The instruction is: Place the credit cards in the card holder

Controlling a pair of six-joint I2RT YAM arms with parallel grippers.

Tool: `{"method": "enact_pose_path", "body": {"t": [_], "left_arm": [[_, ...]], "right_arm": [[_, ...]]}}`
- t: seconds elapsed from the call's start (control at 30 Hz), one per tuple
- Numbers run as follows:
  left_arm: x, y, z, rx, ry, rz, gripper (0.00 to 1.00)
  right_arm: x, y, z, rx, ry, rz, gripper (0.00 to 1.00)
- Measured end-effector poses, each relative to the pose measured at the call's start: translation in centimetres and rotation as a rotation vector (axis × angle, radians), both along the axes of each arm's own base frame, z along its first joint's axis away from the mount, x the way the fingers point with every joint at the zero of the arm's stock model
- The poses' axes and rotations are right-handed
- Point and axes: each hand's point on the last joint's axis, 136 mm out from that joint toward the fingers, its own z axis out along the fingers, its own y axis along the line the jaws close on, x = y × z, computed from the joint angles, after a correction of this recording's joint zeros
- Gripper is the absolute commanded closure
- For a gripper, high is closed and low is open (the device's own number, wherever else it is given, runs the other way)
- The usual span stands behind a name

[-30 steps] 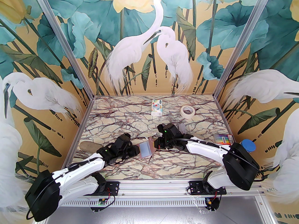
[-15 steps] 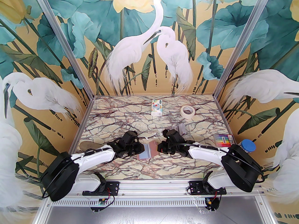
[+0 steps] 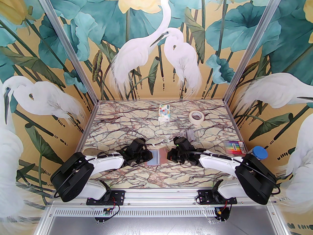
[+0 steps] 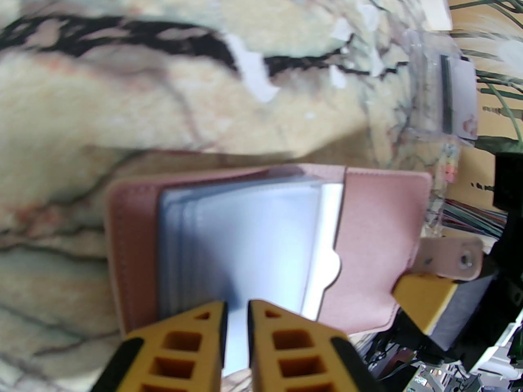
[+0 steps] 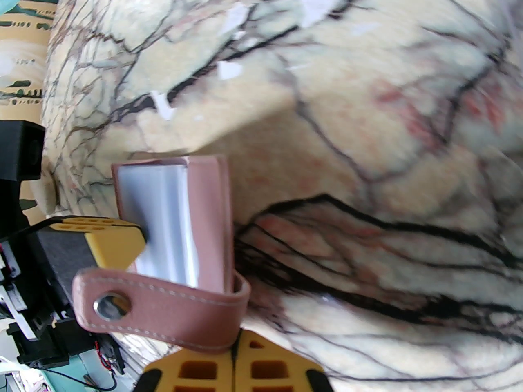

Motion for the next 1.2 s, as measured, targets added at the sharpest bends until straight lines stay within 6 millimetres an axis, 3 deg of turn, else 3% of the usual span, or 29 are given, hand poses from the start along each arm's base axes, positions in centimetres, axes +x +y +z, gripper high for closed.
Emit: {"method": "enact_pose_path", "body": {"t": [0.13, 0.27, 0.7, 0.87, 1.1, 1.2], "left_arm": [[0.2, -0.4, 0.0, -0.024, -0.017, -0.002, 0.83], [0.2, -0.5, 0.1, -0.037, -0.018, -0.004, 0.83], [-0.3, -0.8, 0.0, -0.101, -0.008, 0.004, 0.81], [-0.3, -0.9, 0.1, -0.117, -0.016, 0.004, 0.8], [-0.4, -1.1, 0.2, -0.152, -0.033, 0.004, 0.79], [-0.3, -1.5, 0.2, -0.173, -0.034, -0.003, 0.79]], "right_arm": [[-0.7, -1.2, -1.4, -0.071, 0.045, -0.014, 0.63], [-1.1, -2.0, -2.6, -0.137, 0.087, -0.013, 0.6], [-0.5, -2.1, -0.5, -0.219, 0.088, 0.044, 0.49], [0.1, -2.2, 2.8, -0.214, 0.04, 0.078, 0.47], [1.5, -0.5, 10.5, -0.11, -0.083, 0.11, 0.53], [1.8, 1.1, 13.5, -0.024, -0.108, 0.136, 0.57]]}}
